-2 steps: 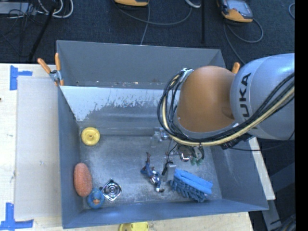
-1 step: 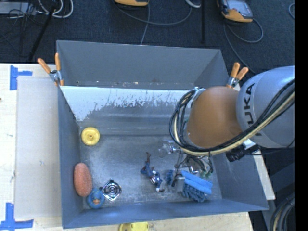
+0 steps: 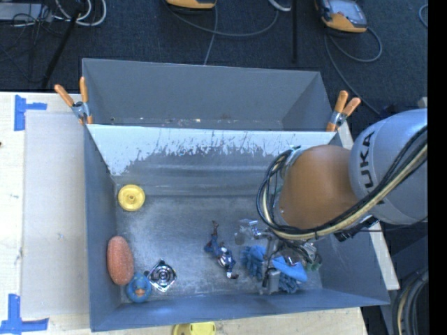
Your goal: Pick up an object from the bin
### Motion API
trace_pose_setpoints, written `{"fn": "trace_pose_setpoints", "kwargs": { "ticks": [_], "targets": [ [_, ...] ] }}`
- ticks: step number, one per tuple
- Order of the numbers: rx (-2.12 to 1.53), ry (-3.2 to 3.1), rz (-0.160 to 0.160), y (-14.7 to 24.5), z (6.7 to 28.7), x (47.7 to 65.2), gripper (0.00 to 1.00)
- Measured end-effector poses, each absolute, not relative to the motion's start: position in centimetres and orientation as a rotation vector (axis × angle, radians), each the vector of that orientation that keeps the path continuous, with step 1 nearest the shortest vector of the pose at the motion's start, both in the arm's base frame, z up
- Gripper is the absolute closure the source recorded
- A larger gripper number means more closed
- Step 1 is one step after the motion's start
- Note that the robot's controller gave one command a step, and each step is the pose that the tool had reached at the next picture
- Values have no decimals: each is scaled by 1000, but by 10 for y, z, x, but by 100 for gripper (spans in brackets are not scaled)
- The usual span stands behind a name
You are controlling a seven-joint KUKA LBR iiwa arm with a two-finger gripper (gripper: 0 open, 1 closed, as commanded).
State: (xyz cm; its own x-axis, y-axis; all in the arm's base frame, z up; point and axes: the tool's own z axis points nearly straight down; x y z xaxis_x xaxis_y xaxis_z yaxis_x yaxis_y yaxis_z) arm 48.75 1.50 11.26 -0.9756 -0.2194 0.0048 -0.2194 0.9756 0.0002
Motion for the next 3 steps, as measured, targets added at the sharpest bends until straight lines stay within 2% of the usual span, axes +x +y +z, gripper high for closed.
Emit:
{"fn": "trace_pose_setpoints", "kwargs": {
  "ticks": [1, 2, 3],
  "targets": [
    [284, -3126, -1, 4, 89, 489, 0],
    [84, -3139, -2, -30, 85, 526, 0],
    [-67, -3142, -1, -52, 94, 522, 0]
  ]
}}
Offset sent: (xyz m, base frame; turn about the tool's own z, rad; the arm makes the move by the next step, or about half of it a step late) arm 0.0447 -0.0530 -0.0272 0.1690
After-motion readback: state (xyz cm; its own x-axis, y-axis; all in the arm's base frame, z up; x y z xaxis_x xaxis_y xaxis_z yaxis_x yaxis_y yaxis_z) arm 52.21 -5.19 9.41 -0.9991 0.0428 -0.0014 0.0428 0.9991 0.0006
